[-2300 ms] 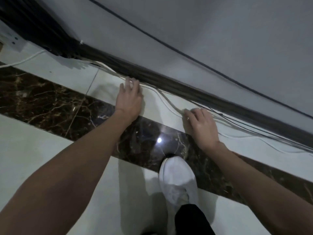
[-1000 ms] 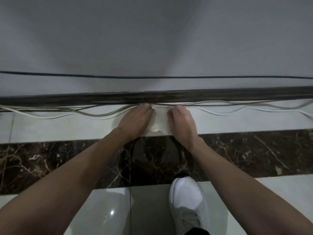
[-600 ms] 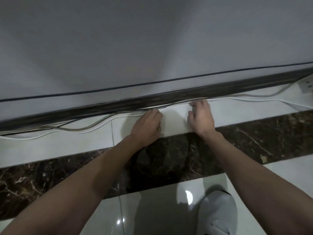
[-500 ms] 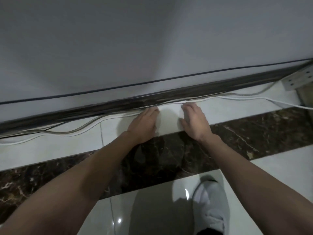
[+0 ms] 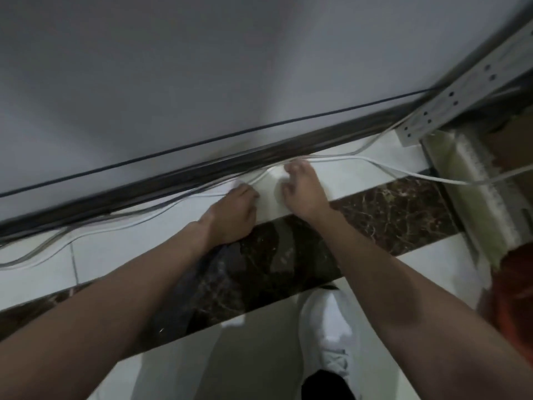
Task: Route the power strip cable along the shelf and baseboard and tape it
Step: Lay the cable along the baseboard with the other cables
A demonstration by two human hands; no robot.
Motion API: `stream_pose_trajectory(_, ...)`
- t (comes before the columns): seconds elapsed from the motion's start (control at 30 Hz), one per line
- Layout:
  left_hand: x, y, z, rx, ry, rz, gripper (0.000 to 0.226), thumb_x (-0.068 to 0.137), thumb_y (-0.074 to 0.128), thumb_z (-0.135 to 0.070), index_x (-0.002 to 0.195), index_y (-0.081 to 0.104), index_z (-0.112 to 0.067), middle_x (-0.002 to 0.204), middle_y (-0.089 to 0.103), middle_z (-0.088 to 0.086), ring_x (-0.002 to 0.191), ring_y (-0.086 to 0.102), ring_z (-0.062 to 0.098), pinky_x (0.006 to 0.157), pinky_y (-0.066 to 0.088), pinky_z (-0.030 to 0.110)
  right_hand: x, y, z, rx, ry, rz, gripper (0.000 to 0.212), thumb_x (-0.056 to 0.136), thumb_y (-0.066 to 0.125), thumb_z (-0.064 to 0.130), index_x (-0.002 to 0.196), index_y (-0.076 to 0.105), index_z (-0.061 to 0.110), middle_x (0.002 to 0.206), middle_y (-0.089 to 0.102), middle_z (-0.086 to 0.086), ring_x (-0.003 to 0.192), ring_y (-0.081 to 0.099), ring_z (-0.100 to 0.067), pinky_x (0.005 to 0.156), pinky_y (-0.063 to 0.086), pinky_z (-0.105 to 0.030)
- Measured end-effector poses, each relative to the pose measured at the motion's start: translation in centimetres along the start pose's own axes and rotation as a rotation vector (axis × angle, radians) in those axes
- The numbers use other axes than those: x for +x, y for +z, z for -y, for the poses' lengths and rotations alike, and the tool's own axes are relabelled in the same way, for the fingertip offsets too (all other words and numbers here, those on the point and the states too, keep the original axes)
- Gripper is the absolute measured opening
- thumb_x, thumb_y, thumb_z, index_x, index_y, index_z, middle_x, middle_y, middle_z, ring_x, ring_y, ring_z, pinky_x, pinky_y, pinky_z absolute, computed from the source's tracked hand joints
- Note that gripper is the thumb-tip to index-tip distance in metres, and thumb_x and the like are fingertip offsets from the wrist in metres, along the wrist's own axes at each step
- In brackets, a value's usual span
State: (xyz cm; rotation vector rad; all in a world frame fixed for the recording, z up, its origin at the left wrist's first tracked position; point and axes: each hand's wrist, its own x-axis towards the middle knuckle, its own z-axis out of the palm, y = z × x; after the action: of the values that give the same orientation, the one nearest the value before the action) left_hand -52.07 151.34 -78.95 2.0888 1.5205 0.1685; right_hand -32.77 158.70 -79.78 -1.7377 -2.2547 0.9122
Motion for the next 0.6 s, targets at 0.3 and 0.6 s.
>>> stream_pose_trajectory(0.3,5.4,-0.2,-4.7,0.211,-0.348,-0.01,0.032,0.092,0.051,-0.014,0.122,0.056,-0.004,0.124,0.053,0.016,0.112,0.053,0.036,0.091,0.042,0.043,-1.2,-4.2,-9.2,0.085,0.387,-0.396,0.037,0.091,0.058,0.009,0.126,0.057,-0.005,0.133,0.049,-0.02,0.124,0.046,-0.035,0.109,0.035,-0.037)
stream_pose_trajectory(0.6,11.9,1.2,-9.9,-0.048,-0.024,0.041,0.035,0.101,0.046,-0.021,0.135,0.051,-0.014,0.136,0.05,0.005,0.12,0.054,0.026,0.095,0.046,0.04,2.3,-6.6,-10.8,0.142,0.346,-0.353,0.038,0.095,0.057,0.011,0.132,0.056,0.0,0.138,0.054,-0.013,0.123,0.046,-0.033,0.105,0.034,-0.037)
